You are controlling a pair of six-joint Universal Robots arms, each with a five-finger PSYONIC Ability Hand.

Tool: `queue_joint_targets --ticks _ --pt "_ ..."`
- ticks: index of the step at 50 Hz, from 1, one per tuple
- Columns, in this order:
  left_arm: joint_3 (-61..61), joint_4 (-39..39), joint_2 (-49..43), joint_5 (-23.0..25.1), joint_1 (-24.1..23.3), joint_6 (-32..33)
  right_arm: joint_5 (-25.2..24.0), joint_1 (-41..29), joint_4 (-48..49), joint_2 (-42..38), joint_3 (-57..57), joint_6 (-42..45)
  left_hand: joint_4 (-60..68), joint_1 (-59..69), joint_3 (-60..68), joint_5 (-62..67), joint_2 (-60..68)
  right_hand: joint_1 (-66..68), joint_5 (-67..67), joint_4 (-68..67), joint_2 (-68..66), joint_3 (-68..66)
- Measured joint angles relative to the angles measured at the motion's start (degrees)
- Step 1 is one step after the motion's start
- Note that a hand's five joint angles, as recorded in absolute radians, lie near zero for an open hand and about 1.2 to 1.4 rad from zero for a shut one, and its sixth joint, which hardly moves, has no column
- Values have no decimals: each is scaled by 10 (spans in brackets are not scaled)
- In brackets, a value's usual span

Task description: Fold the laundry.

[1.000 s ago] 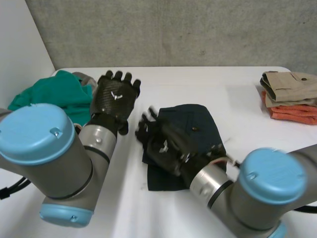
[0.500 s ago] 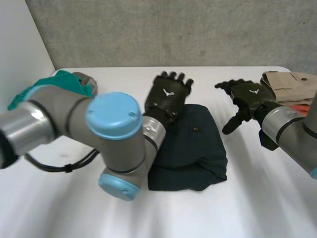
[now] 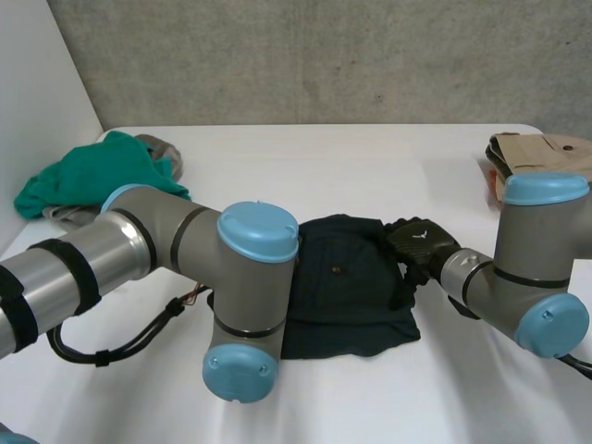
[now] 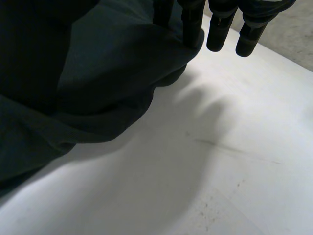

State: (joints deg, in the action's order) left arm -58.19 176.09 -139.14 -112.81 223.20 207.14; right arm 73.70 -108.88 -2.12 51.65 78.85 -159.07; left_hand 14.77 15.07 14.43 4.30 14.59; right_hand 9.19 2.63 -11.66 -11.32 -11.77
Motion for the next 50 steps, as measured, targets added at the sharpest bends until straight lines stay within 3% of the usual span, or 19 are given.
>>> queue_joint_targets --ticks 9,18,23,31,35,40,50 --pt "2 -15 8 3 -14 4 11 -1 -1 10 -10 32 0 0 0 0 0 0 0 0 0 0" --pt "-2 -19 118 76 -8 -5 43 -5 11 139 33 26 -4 -3 -1 -2 -1 0 0 0 0 0" --pt "-14 -20 192 159 11 -26 68 -22 53 205 124 28 -4 -3 -1 -3 -2 0 0 0 0 0" --pt "-54 -40 262 376 42 -100 68 -87 176 242 309 28 -4 -3 -1 -3 -2 0 0 0 0 0" --pt "-65 -55 265 430 49 -123 69 -115 250 233 360 23 -4 -3 -1 -3 -2 0 0 0 0 0" --pt "-73 -63 261 447 51 -131 74 -131 325 199 375 19 -4 -3 -1 -3 -2 0 0 0 0 0" --pt "-75 -60 252 431 51 -130 124 -137 417 99 314 26 -4 -3 -1 -3 -2 19 4 -7 -9 -6"
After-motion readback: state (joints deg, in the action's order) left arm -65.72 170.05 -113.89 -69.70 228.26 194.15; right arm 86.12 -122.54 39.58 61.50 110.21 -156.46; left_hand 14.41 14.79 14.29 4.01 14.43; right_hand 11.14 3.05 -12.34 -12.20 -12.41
